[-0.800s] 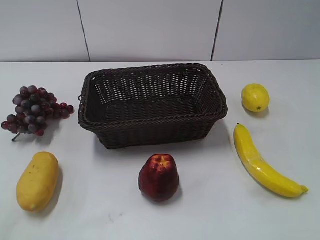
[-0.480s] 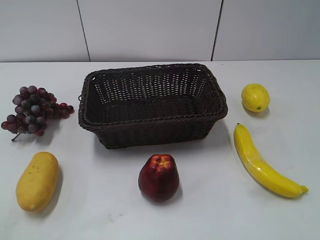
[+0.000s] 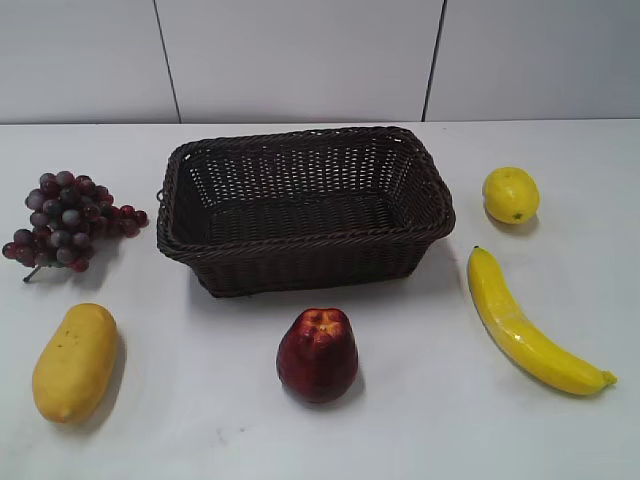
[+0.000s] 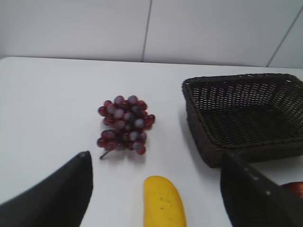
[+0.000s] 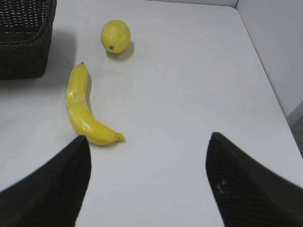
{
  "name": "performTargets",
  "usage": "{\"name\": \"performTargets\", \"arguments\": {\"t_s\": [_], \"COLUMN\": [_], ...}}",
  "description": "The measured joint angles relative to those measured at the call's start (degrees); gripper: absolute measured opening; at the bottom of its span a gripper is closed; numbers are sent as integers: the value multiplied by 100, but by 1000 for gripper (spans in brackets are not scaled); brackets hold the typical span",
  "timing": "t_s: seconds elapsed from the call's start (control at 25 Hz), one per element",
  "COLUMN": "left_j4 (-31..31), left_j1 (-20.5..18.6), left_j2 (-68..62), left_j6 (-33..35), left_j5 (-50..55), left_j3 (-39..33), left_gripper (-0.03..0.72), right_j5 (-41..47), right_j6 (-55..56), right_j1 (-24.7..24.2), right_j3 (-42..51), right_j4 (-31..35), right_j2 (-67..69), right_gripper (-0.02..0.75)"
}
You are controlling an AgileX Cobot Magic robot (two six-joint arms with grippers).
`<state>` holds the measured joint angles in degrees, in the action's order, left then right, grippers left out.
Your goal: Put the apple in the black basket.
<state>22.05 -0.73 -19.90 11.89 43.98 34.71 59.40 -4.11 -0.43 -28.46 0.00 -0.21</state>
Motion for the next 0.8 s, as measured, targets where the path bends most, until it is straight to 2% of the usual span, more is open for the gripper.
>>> {"name": "performTargets", "arguments": {"t_s": [0.2,0.28,0.36,0.44,0.6,0.68,0.8], "left_j4": [1399,1677,1748,1666,1276,958,358], "left_j1": [148,334,683,1141,2400,3089,3909], "left_j2": [-1608,-2216,-2763,-3280,-4132,-4516,-5144], "left_j6": [1189,1586,1791,1878,1895,1747,1362], "left_j5": [-191,-170,-145,-145,-362,-605,-811], "left_j3": [444,759,1077,1418,1845,1898,1898], "left_gripper": [629,627,624,624,621,620,618], "right_j5": [0,0,0,0,0,0,0], "right_j6": [0,0,0,0,0,0,0], "right_j1": [0,0,0,0,0,0,0], "right_j3": [0,0,0,0,0,0,0], "right_j4": [0,0,0,0,0,0,0], "right_j2": [0,0,0,0,0,0,0], "right_gripper": [571,571,571,571,571,571,571]}}
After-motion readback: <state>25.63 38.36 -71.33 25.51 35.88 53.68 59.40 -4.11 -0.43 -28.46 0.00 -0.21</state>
